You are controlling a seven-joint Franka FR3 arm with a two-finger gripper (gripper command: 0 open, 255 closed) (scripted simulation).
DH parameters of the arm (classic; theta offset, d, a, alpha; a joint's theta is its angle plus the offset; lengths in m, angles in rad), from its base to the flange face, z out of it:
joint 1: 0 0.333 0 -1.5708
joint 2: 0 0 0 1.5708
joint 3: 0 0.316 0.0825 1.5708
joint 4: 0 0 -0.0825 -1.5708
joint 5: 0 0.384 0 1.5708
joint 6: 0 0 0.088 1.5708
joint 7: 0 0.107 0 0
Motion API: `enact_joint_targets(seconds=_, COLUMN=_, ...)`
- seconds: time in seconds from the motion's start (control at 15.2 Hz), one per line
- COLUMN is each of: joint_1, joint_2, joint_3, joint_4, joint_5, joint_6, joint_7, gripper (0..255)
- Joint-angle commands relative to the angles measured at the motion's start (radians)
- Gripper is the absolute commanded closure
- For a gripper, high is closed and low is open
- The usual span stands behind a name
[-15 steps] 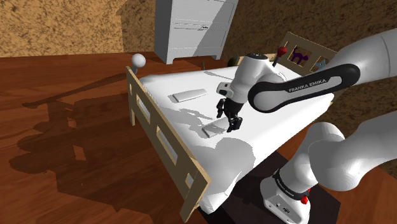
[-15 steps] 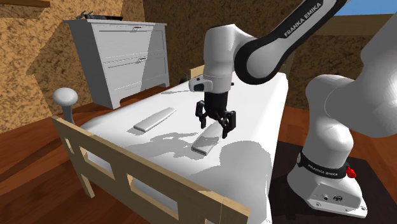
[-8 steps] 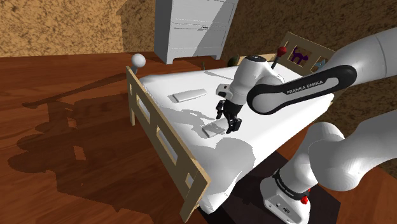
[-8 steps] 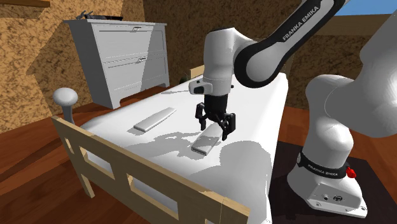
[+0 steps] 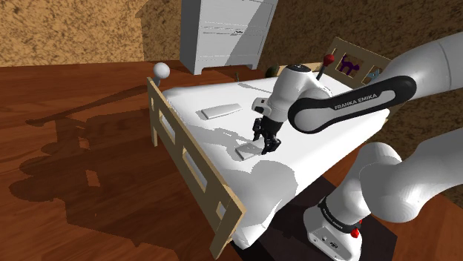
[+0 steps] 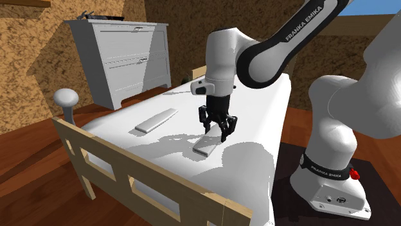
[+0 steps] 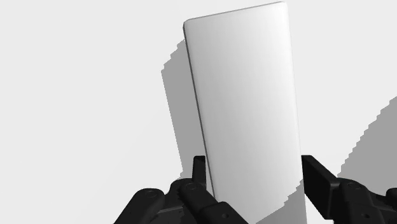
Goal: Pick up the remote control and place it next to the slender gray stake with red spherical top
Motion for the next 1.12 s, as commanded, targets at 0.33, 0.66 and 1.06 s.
enact_joint_targets(seconds=0.33, joint_1=-0.001, joint_2=-0.024, joint_3=0.004, joint_4=0.012, joint_5=0.002, joint_6=-0.037, joint_7=0.001, gripper=255)
enact_joint_targets(seconds=0.66, joint_1=-0.002, joint_2=-0.080, joint_3=0.014, joint_4=0.046, joint_5=0.006, joint_6=-0.128, joint_7=0.002, gripper=255)
enact_joint_targets(seconds=1.06, joint_1=-0.001, joint_2=-0.133, joint_3=0.025, joint_4=0.095, joint_5=0.012, joint_6=-0.230, joint_7=0.001, gripper=255)
